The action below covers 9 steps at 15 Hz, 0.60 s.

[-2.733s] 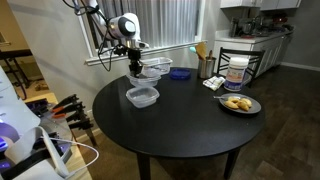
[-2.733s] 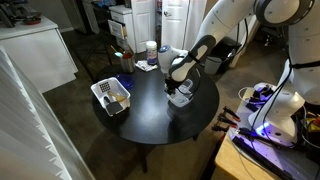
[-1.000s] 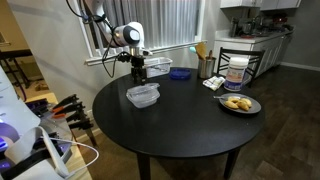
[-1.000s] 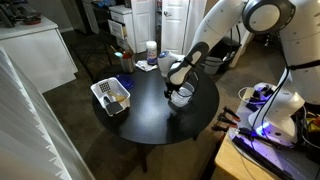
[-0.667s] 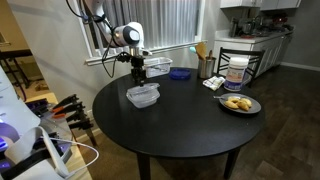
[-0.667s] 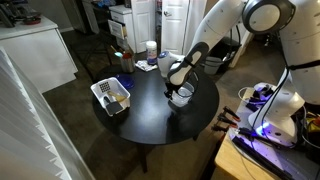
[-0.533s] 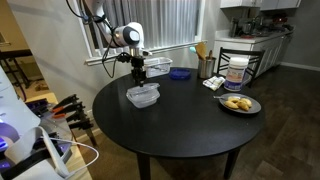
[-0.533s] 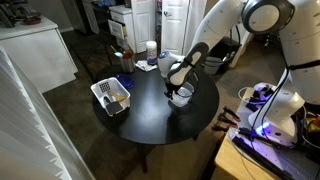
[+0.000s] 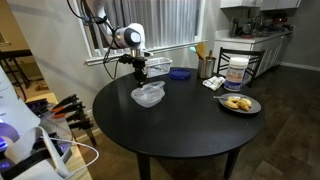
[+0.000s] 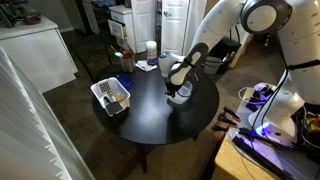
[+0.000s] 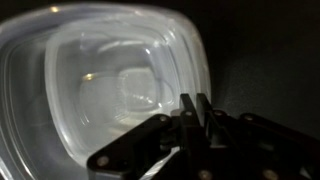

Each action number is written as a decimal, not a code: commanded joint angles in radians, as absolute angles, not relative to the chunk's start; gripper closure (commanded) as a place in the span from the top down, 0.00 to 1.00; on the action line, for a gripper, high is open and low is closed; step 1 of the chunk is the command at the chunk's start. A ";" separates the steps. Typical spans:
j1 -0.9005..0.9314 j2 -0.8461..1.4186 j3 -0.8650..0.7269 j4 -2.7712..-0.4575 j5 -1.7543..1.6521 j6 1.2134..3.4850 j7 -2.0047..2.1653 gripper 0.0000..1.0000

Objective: Stack the lunchboxes

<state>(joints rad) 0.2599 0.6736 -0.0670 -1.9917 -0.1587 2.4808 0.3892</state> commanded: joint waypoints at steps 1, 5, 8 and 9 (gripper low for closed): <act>0.232 0.659 -0.048 -2.015 -0.142 2.516 0.340 0.01; 0.218 0.639 -0.034 -2.035 -0.129 2.553 0.324 0.02; 0.180 0.614 0.015 -2.058 -0.086 2.595 0.258 0.02; 0.167 0.609 0.031 -2.062 -0.070 2.604 0.235 0.02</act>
